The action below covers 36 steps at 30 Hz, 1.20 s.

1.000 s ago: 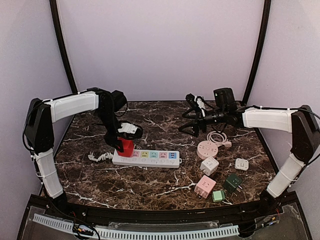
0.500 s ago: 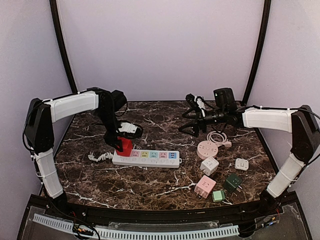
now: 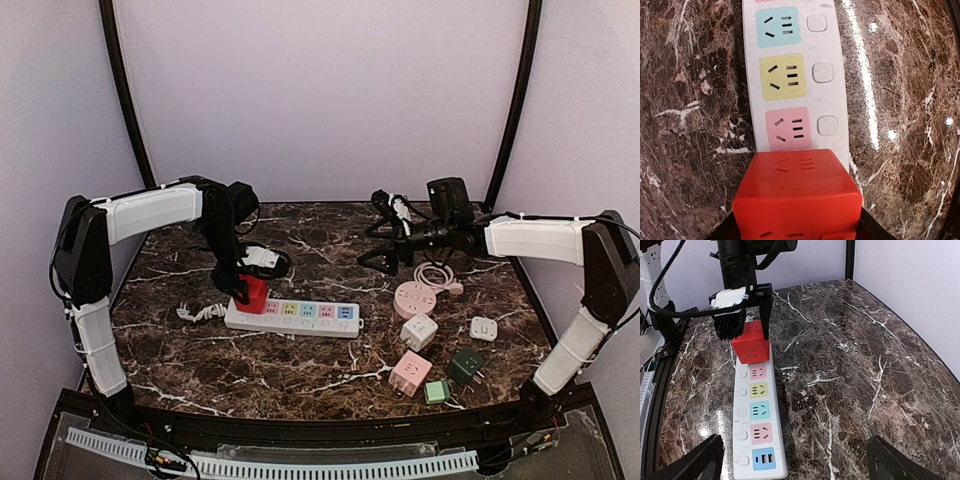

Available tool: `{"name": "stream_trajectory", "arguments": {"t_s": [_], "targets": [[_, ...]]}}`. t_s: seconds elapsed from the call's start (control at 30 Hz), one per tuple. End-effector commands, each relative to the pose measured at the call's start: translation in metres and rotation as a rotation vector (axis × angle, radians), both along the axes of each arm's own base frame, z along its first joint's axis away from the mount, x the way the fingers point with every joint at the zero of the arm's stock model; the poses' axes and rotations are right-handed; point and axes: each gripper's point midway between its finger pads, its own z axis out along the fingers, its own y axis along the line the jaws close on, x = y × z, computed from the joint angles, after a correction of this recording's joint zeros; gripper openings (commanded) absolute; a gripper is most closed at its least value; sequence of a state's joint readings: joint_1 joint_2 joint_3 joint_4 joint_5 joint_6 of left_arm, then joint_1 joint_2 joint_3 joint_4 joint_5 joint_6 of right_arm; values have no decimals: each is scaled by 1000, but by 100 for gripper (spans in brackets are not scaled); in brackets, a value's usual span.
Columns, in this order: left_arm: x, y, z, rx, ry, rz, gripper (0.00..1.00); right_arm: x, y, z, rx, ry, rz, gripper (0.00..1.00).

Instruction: Insert the plug

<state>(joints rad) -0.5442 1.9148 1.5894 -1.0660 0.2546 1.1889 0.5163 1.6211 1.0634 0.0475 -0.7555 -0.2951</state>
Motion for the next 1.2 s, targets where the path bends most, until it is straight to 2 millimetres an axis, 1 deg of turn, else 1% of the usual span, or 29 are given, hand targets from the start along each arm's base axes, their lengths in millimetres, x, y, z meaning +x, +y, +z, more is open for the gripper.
{"name": "stream_trajectory", "arguments": {"t_s": [0.0, 0.07, 0.13, 0.2, 0.27, 0.37, 0.4, 0.43, 0.47, 0.5, 0.53, 0.63, 0.67, 0.7, 0.73, 0.77, 0.8, 0.83, 0.87, 0.9, 0.93, 0.97, 1.0, 1.03, 1.07, 1.1, 1.13, 1.17], "targets": [[-9, -4, -12, 10, 53, -6, 1, -1, -4, 2, -8, -18, -16, 99], [-8, -1, -16, 32, 45, -4, 1, -1, -4, 2, -9, -19, -18, 99], [-9, 7, -23, 74, 36, -21, 1, -1, -5, 2, -9, -21, -20, 99], [-13, 18, -33, 129, 46, -29, 1, 0, -5, 3, -9, -24, -20, 99], [-18, 29, -49, 202, 89, -9, 1, 0, -5, 4, -9, -28, -24, 99], [-26, 39, -64, 276, 136, 20, 1, 0, -7, 3, -16, -32, -37, 99], [-25, 42, -70, 296, 129, 29, 1, 0, -8, 3, -18, -31, -40, 99], [-32, 48, -77, 317, 142, 29, 1, 0, -8, 2, -20, -30, -42, 99], [-30, 49, -83, 327, 128, 37, 0, 1, -8, 1, -21, -28, -45, 99], [-37, 53, -90, 342, 142, 37, 0, 1, -8, 0, -22, -25, -46, 99], [-37, 53, -93, 344, 140, 49, 0, 2, -8, 1, -23, -23, -53, 99], [-42, 52, -95, 343, 161, 71, 1, 16, -12, -2, -56, -5, -129, 99], [-42, 49, -92, 335, 167, 87, 3, 22, -16, -6, -84, 5, -172, 99], [-40, 47, -89, 328, 163, 102, 24, 27, -19, -10, -108, 19, -208, 99], [-32, 39, -78, 297, 142, 145, 42, 31, -23, -11, -126, 33, -246, 99], [-27, 35, -71, 273, 129, 170, 73, 34, -28, -13, -143, 43, -283, 99], [-16, 24, -51, 203, 90, 211, 92, 36, -32, -14, -156, 53, -314, 99], [-11, 19, -39, 165, 67, 230, 95, 38, -36, -14, -167, 59, -344, 99], [-2, 10, -15, 96, 20, 258, 98, 38, -40, -14, -176, 69, -369, 99], [2, 6, -2, 64, -3, 273, 98, 38, -44, -13, -186, 78, -398, 99], [6, 1, 22, 7, -42, 299, 99, 38, -49, -10, -194, 82, -428, 99], [6, -2, 44, -45, -76, 316, 99, 39, -55, -8, -207, 94, -463, 99], [6, -3, 56, -76, -98, 320, 99, 39, -61, -8, -224, 106, -502, 99], [4, -6, 78, -136, -136, 328, 99, 39, -68, -7, -240, 122, -542, 99], [2, -7, 86, -164, -148, 338, 99, 37, -75, -8, -260, 148, -581, 99], [1, -10, 104, -233, -172, 373, 99, 33, -82, -10, -286, 185, -625, 99], [1, -13, 111, -269, -177, 396, 99, 28, -85, -9, -296, 201, -639, 99], [3, -20, 131, -362, -190, 458, 99, 19, -88, -8, -304, 233, -647, 99]]}}
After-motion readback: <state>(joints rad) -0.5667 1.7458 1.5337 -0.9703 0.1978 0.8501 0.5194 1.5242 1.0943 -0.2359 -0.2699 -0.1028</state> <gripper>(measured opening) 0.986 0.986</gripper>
